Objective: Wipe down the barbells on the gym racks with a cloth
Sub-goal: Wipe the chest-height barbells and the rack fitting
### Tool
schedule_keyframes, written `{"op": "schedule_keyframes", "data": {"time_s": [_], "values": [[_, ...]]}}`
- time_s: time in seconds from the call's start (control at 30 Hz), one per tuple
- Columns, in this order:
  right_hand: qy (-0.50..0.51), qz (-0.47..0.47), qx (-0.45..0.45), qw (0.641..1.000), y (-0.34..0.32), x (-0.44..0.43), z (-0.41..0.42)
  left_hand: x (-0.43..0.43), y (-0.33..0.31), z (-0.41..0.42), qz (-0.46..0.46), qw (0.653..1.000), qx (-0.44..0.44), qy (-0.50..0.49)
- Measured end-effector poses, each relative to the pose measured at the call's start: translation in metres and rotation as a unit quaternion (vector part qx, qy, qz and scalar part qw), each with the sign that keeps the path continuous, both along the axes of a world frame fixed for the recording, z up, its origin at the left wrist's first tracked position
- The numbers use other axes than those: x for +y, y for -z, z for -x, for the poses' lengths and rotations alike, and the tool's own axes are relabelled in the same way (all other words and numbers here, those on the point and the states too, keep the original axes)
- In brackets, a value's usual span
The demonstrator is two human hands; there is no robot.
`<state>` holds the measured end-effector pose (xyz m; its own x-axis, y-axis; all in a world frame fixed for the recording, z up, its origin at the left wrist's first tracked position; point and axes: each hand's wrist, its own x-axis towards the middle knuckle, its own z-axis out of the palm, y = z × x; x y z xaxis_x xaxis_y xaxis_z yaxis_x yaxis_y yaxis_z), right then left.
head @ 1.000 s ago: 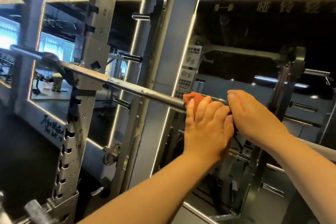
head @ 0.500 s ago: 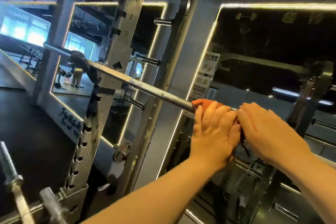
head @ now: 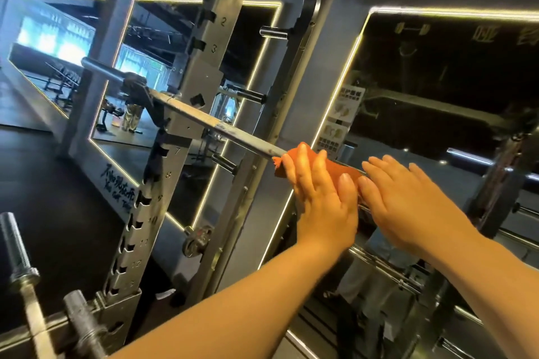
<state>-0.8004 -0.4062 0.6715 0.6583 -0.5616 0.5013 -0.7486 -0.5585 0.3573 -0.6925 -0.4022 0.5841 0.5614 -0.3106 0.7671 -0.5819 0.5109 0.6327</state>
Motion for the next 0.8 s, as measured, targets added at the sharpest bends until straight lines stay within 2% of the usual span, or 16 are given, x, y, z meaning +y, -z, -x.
{"op": "schedule_keyframes", "data": {"time_s": [0.07, 0.13, 0.2, 0.27, 0.37, 0.47, 0.67, 0.73, 0.8], "values": [[-0.028, -0.019, 0.001, 0.999, -0.002, -0.001, -0.011, -0.005, -0.01, -0.024, 0.01, 0.998, 0.066, -0.003], [-0.054, -0.036, 0.009, 0.998, -0.004, -0.003, -0.021, -0.011, -0.023, -0.053, 0.012, 0.985, 0.17, -0.012], [-0.061, -0.064, 0.016, 0.996, -0.007, -0.008, -0.029, -0.015, -0.029, -0.069, 0.019, 0.974, 0.224, -0.012], [-0.054, -0.074, 0.023, 0.996, -0.008, -0.011, -0.032, -0.014, -0.025, -0.06, 0.04, 0.975, 0.219, 0.018], [-0.051, -0.044, 0.034, 0.997, -0.005, -0.015, -0.034, -0.006, -0.012, -0.019, 0.075, 0.966, 0.214, 0.127], [-0.059, -0.046, 0.029, 0.997, -0.005, -0.013, -0.034, -0.001, -0.019, -0.008, 0.066, 0.953, 0.244, 0.169], [-0.066, -0.016, 0.018, 0.997, 0.0, -0.01, -0.029, 0.002, -0.041, -0.05, 0.071, 0.942, 0.319, 0.082], [-0.067, -0.022, 0.016, 0.997, -0.001, -0.011, -0.029, 0.0, -0.039, -0.053, 0.07, 0.947, 0.304, 0.072], [-0.067, -0.034, 0.013, 0.997, -0.002, -0.011, -0.03, -0.001, -0.025, -0.036, 0.073, 0.968, 0.233, 0.055]]}}
